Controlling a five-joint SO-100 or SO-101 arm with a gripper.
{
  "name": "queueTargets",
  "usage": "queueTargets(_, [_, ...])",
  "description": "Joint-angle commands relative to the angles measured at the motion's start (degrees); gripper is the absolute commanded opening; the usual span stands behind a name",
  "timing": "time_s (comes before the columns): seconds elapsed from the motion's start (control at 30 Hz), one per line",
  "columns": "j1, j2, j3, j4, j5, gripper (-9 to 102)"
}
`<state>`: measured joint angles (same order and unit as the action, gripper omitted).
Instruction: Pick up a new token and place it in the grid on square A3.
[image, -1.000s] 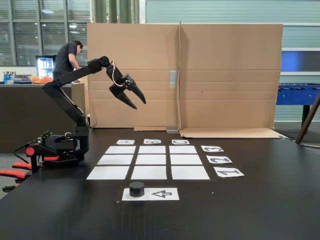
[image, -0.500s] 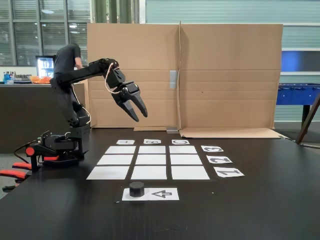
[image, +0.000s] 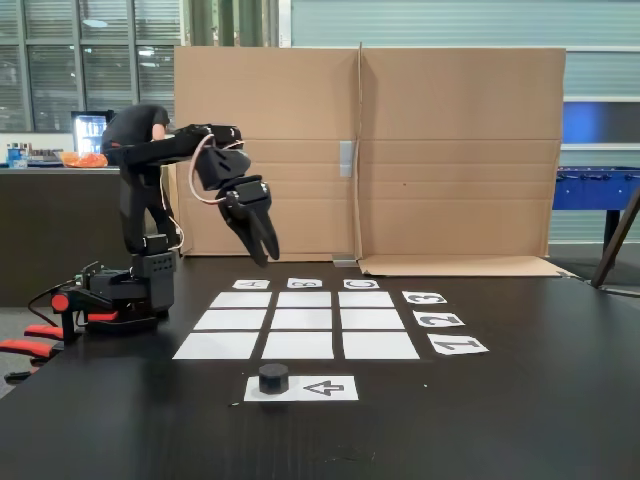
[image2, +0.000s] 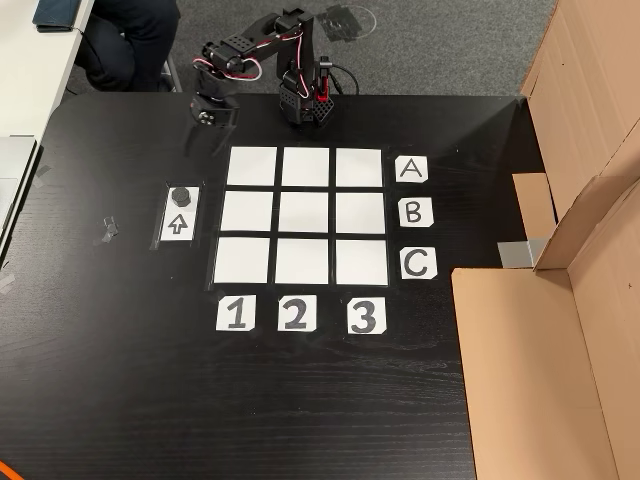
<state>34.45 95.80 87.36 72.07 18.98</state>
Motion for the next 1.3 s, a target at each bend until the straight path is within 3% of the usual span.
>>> queueTargets(0.0, [2.55,-3.08,-4.75,-0.62,-0.18,22])
queueTargets(0.47, [8.0,-23.64,-20.83,1.05,-0.44,27])
queueTargets(1.27, [5.98,-37.35,-25.31,0.35,-0.79,37])
